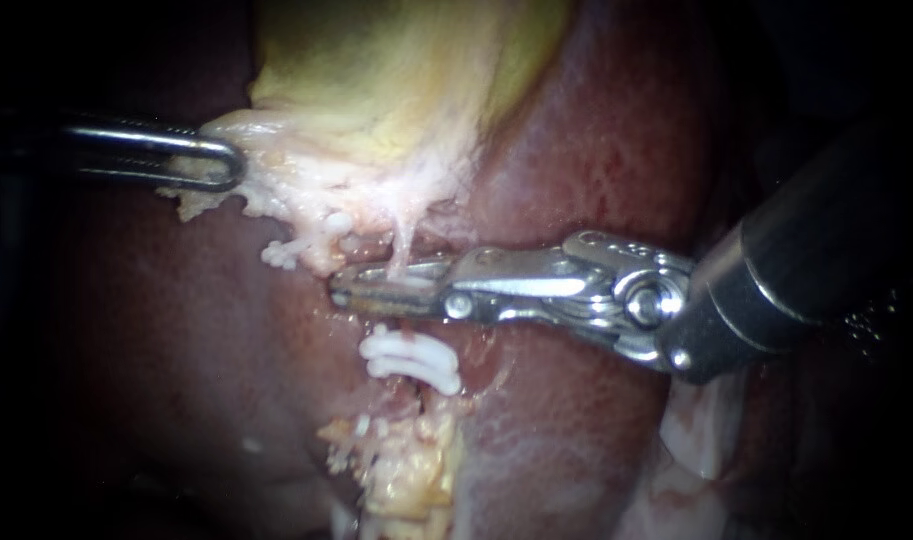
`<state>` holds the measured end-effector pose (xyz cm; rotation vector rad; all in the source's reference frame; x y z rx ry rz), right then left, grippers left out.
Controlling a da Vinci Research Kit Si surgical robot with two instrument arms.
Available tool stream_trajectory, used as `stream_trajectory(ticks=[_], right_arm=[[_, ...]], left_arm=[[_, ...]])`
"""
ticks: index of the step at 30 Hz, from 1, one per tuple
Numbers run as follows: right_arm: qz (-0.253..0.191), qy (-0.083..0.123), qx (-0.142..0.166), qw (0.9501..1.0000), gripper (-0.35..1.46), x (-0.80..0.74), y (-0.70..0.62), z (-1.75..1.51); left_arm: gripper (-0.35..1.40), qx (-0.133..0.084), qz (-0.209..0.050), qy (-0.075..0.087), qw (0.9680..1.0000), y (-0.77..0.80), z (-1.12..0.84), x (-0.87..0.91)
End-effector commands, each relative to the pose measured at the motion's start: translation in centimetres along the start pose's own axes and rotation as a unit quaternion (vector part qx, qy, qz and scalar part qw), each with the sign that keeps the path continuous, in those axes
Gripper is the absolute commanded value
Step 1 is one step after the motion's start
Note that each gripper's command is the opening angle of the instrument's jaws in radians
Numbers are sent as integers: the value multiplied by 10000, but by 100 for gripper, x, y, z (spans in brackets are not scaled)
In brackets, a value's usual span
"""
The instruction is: Going back third clip right tube
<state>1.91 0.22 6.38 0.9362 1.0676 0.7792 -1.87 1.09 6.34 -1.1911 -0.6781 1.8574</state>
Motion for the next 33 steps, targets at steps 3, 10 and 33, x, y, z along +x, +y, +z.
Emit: stream_trajectory(ticks=[3, 10, 33], right_arm=[[-8, 134, 89, 9999, 13, 0, 3, 4], [-332, 189, -4, 9993, 43, -13, 28, 14], [-2059, 341, -380, 9772, 50, -36, 67, -48]], left_arm=[[-35, 4, 2, 1, 10000, 0, 0, 0], [-35, 8, 2, 3, 10000, 1, 1, 0], [-35, 12, 0, 4, 10000, 4, 0, -1]])
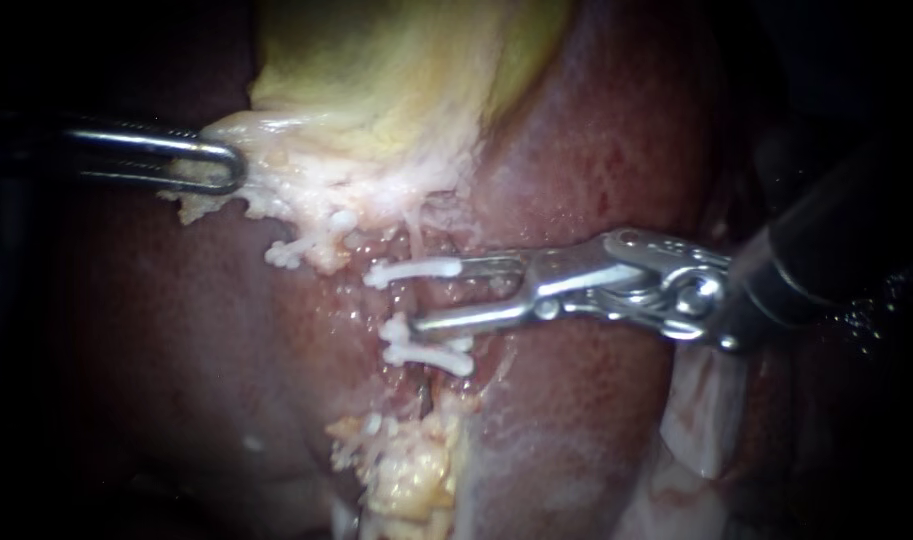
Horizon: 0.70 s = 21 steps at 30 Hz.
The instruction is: Going back third clip right tube
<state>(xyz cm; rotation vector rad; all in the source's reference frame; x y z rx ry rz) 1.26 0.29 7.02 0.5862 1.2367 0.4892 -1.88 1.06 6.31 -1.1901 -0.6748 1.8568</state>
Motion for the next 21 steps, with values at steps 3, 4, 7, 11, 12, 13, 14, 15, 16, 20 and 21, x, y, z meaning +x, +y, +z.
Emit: stream_trajectory(ticks=[3, 4, 7, 11, 12, 13, 14, 15, 16, 20, 21], right_arm=[[-511, -7, 61, 9987, 50, -3, -8, -18], [-631, -22, 76, 9980, 50, -3, -10, -24], [-1035, -34, 121, 9946, 50, -1, -14, -40], [-1492, -332, 164, 9881, 50, 10, -21, -60], [-1580, -475, 174, 9861, 50, 13, -23, -64], [-1695, -676, 193, 9830, 50, 19, -27, -71], [-1722, -805, 205, 9815, 50, 23, -29, -75], [-1750, -919, 205, 9801, 50, 27, -32, -80], [-1806, -1032, 212, 9779, 50, 31, -35, -86], [-1857, -1182, 160, 9754, 50, 43, -43, -101], [-1879, -1180, 152, 9750, 50, 45, -43, -104]], left_arm=[[-35, -3, 2, -1, 10000, 0, -1, 0], [-35, -3, 2, -2, 10000, 0, -1, 0], [-35, -3, 2, -2, 10000, 0, 0, 0], [-35, -4, 2, -2, 10000, -1, 0, 0], [-35, -4, 2, -2, 10000, -1, 0, 0], [-35, -4, 2, -2, 10000, -1, 0, 0], [-35, -4, 3, -2, 10000, -1, 0, 0], [-35, -4, 3, -2, 10000, -1, 0, 0], [-35, -4, 3, -2, 10000, -1, 0, 0], [-35, 7, 9, 3, 10000, -2, 3, -3], [-35, 11, 12, 5, 10000, -2, 4, -3]])
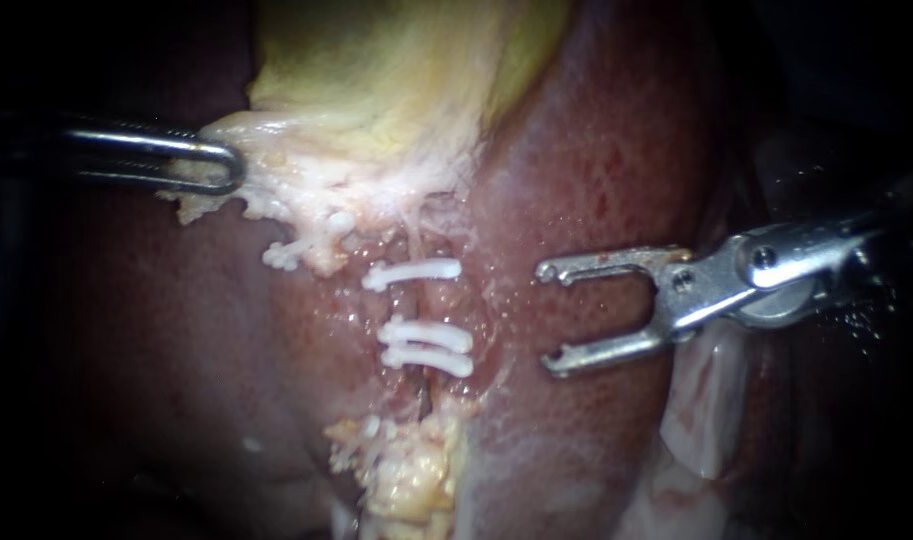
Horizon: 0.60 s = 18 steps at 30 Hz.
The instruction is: Going back third clip right tube
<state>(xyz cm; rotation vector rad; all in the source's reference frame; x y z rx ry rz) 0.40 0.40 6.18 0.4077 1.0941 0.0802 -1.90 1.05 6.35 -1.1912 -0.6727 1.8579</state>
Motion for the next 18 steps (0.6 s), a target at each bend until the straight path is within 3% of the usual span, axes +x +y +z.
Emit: stream_trajectory(ticks=[1, 7, 18], right_arm=[[-25, 6, 9, 10000, 50, 1, 2, -2], [-41, 9, 16, 10000, 50, 3, 3, -8], [-72, 10, 17, 10000, 50, 3, 3, -8]], left_arm=[[-35, 11, 6, 3, 10000, 0, 2, -2], [-35, 53, 25, 22, 10000, -2, 17, -8], [-35, -56, 124, -24, 9999, -11, 66, -37]])
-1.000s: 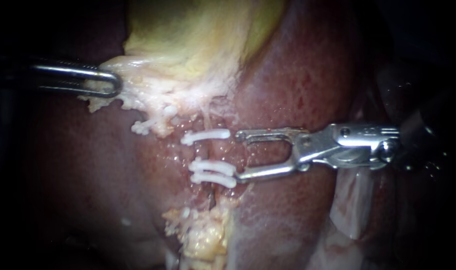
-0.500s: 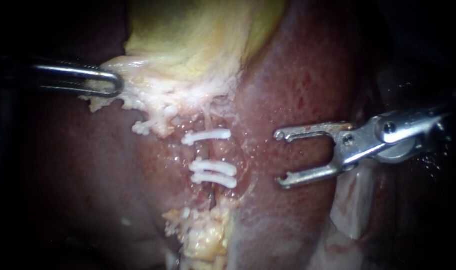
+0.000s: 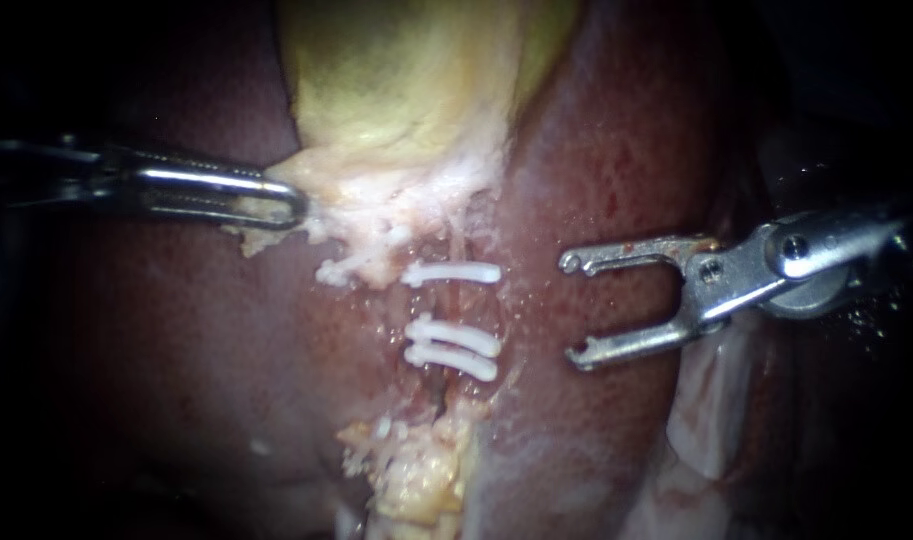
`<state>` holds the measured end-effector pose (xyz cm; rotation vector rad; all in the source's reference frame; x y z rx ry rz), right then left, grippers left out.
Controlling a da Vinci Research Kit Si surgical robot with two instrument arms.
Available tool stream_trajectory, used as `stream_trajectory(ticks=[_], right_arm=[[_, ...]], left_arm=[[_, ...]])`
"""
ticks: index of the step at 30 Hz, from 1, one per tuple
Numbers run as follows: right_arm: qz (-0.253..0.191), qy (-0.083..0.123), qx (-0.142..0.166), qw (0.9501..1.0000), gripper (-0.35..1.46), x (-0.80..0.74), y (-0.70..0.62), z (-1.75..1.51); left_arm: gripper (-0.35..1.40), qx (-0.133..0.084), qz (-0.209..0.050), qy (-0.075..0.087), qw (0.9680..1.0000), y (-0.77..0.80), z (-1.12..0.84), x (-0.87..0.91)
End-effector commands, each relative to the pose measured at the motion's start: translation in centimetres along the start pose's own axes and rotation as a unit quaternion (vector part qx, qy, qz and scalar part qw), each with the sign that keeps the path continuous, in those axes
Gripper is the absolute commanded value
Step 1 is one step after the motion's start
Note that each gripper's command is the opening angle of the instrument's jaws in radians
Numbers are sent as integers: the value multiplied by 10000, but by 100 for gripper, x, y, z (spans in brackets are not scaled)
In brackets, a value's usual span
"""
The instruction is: Going back third clip right tube
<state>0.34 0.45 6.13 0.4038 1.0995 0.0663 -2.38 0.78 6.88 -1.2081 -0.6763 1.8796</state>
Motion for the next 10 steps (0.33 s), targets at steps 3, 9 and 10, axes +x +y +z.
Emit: stream_trajectory(ticks=[3, 9, 10], right_arm=[[-4, -2, -3, 10000, 50, 0, 0, 0], [-4, -2, -2, 10000, 50, 1, -1, 0], [-4, -2, -2, 10000, 50, 1, -1, 0]], left_arm=[[-35, -11, 8, -8, 10000, -1, 0, -1], [-35, -18, 4, -11, 10000, -1, -2, 1], [-35, -20, 3, -11, 10000, -1, -2, 1]])
